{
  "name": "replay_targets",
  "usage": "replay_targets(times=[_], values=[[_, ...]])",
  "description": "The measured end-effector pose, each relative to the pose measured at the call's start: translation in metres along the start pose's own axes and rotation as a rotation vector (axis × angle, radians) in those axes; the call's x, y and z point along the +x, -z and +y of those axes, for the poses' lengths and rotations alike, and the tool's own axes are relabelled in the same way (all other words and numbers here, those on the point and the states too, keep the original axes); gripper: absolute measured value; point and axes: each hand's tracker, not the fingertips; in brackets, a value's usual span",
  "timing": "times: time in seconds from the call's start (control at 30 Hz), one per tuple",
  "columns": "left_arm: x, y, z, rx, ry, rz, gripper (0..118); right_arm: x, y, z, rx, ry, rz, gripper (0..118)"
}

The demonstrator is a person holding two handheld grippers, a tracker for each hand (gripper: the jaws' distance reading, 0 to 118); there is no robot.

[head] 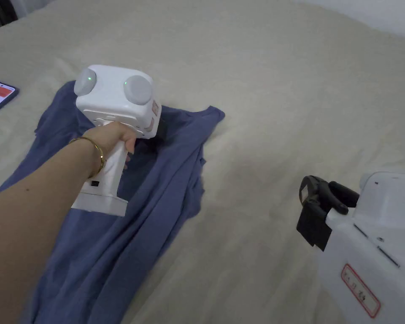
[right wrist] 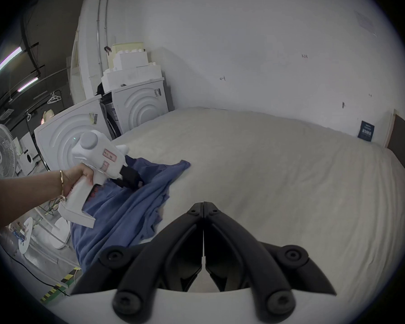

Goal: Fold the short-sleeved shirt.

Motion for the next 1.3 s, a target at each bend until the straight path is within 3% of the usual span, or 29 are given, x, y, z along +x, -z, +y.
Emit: replay_targets(times=[0.07,0.1,0.3,0.5,0.73,1.03,1.2,1.3], values=[[0.002,0.000,0.002,0.003,-0.015,0.153,0,0.006,-0.005,-0.003,-0.023,0.015,-0.009,4],[0.006,-0.002,0.001,0.002,-0.054,0.062,0,0.009,-0.009,-0.003,-0.030,0.025,-0.012,4],[0.002,-0.044,-0.015,0.114,-0.104,0.052,0,0.023,-0.050,0.004,0.003,0.023,-0.070,4],[-0.011,-0.136,-0.044,0.264,0.006,-0.003,0,0.023,-0.111,0.002,0.053,0.039,-0.101,4],[-0.030,-0.277,-0.074,0.489,-0.161,-0.127,0,0.017,-0.185,-0.007,0.108,0.063,-0.095,4],[0.020,-0.449,-0.101,0.769,0.023,-0.250,0,0.011,-0.275,-0.011,0.254,0.020,-0.169,4],[0.069,-0.520,-0.106,0.892,0.073,-0.424,0,0.020,-0.317,-0.017,0.314,0.039,-0.213,4],[0.112,-0.551,-0.113,0.946,0.124,-0.436,0,0.029,-0.339,-0.021,0.336,0.048,-0.266,4]])
